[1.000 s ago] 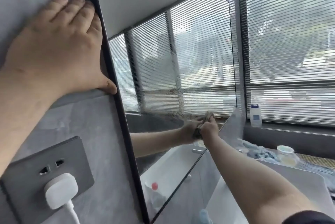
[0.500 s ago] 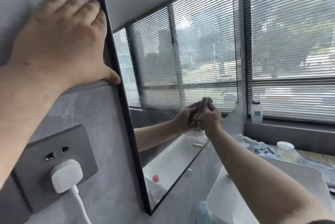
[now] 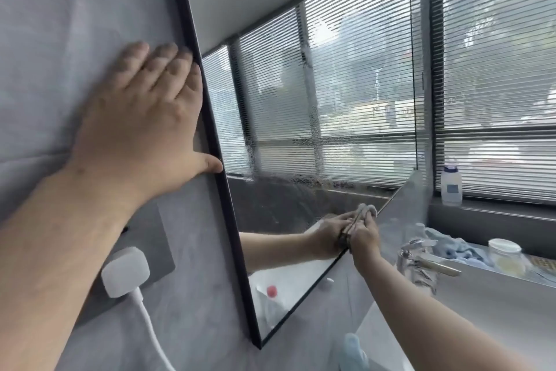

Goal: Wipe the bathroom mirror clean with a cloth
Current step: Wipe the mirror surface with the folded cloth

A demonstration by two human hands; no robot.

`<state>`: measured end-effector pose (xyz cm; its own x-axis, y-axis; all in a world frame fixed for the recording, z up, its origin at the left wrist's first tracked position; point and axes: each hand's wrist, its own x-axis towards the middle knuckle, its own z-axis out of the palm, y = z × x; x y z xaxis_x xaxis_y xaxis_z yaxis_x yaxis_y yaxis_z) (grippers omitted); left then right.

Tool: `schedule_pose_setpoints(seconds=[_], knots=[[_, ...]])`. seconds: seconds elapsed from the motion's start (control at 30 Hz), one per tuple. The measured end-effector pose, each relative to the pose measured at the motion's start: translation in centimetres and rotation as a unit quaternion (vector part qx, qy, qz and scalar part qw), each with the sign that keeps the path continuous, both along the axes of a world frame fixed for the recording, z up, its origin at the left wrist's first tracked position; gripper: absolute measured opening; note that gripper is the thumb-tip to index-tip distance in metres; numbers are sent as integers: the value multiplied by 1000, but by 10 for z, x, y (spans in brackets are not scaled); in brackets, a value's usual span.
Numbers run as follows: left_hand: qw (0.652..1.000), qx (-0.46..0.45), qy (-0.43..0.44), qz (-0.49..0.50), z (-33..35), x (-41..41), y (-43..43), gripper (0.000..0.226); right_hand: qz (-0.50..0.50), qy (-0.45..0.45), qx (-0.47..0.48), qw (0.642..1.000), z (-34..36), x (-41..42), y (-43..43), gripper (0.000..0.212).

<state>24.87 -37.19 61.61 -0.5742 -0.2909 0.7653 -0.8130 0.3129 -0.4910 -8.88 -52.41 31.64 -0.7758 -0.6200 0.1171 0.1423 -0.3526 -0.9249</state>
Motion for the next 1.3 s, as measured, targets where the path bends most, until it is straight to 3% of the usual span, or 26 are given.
schedule_pose_setpoints(seconds=[0.1, 0.27, 0.4, 0.53, 0.63, 0.77, 0.87, 0.97, 1.03, 1.1, 1.17, 1.27, 1.3], knots=[[1000, -2, -19, 14, -11, 1, 1, 118, -36, 17, -47, 998, -13, 24, 3, 49], [999, -27, -21, 41, -22, 2, 0, 118, 18, 106, -34, 994, -35, 11, -5, 61], [998, -37, -10, 51, -24, 2, 0, 123, 34, 74, -6, 997, 9, -17, 5, 54], [996, -48, -27, 68, -27, 2, -2, 126, 45, 56, -8, 997, 9, -18, 8, 52], [996, -43, -31, 70, -27, 2, -2, 124, 52, 110, -47, 991, -24, 2, 6, 67], [996, -46, -27, 65, -28, 4, -4, 121, 65, 184, -109, 975, -24, 83, 64, 54], [997, -48, -23, 55, -27, 4, -3, 117, 39, 350, -163, 922, -35, 131, 100, 48], [997, -47, -23, 51, -27, 5, -1, 113, 5, 547, -218, 808, -54, 141, 112, 43], [997, -50, -23, 48, -27, 6, -1, 111, -7, 627, -242, 741, -58, 136, 114, 43], [997, -53, -27, 48, -27, 6, -1, 110, -12, 657, -233, 717, -52, 124, 110, 44], [997, -56, -27, 48, -27, 7, -1, 110, -13, 628, -196, 753, -41, 109, 97, 46], [996, -59, -28, 55, -29, 8, -2, 109, -33, 425, -106, 898, -7, 84, 69, 54], [996, -60, -28, 58, -29, 8, -2, 109, -39, 351, -76, 933, 4, 78, 63, 57]])
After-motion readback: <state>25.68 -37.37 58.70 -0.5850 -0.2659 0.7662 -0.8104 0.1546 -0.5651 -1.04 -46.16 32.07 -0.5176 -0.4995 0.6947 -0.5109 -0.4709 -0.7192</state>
